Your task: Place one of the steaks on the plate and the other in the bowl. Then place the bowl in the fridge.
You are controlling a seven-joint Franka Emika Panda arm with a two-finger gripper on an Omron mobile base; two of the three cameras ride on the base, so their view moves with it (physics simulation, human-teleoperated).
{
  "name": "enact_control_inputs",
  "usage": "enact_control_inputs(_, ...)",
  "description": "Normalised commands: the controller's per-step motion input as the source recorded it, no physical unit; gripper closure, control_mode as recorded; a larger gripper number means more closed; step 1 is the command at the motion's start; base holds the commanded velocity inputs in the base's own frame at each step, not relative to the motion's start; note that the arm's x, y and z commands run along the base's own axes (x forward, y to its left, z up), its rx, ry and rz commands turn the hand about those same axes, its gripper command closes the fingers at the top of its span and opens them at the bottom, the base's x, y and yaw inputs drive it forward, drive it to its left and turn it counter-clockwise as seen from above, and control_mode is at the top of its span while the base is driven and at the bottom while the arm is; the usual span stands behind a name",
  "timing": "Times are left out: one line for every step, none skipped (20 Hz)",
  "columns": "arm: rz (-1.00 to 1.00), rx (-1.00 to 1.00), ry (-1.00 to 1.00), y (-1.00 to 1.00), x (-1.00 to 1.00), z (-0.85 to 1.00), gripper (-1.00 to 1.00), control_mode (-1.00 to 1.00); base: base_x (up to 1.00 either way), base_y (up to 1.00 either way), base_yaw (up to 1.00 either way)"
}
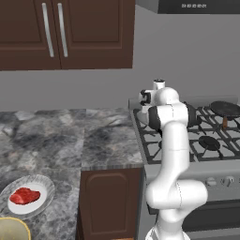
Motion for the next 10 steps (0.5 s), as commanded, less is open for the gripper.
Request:
enact_control_inputs(0.0,0.0,0.0,0.0,-0.13,0.0,1.0,-1.0,0.0,0.0,0.0)
enact_control_inputs(0.0,0.0,-0.04,0.0,-0.45,0.11,1.0,-1.0,0.0,0.0,0.0)
enact_control_inputs(0.0,0.0,-0.02,0.0,-0.56,0.27,1.0,-1.0,0.0,0.0,0.0)
enact_control_inputs(-0.01,0.02,-0.06,0.0,-0.69,0.46,1.0,-1.0,0.0,0.0,0.0)
enact_control_inputs(-0.02,0.02,-0.06,0.0,-0.78,0.53,1.0,-1.0,0.0,0.0,0.0)
enact_control_inputs(-0.01,0.04,-0.12,0.0,-0.91,0.61,1.0,-1.0,0.0,0.0,0.0)
enact_control_inputs(0.0,0.04,-0.15,0.0,-0.96,0.6,1.0,-1.0,0.0,0.0,0.0)
enact_control_inputs(0.0,0.02,-0.16,0.0,-0.99,0.56,1.0,-1.0,0.0,0.0,0.0)
enact_control_inputs(0.0,0.0,-0.14,0.0,-1.0,0.48,1.0,-1.0,0.0,0.0,0.0)
enact_control_inputs(0.0,0.0,-0.14,0.04,-1.0,0.46,1.0,-1.0,0.0,0.0,0.0)
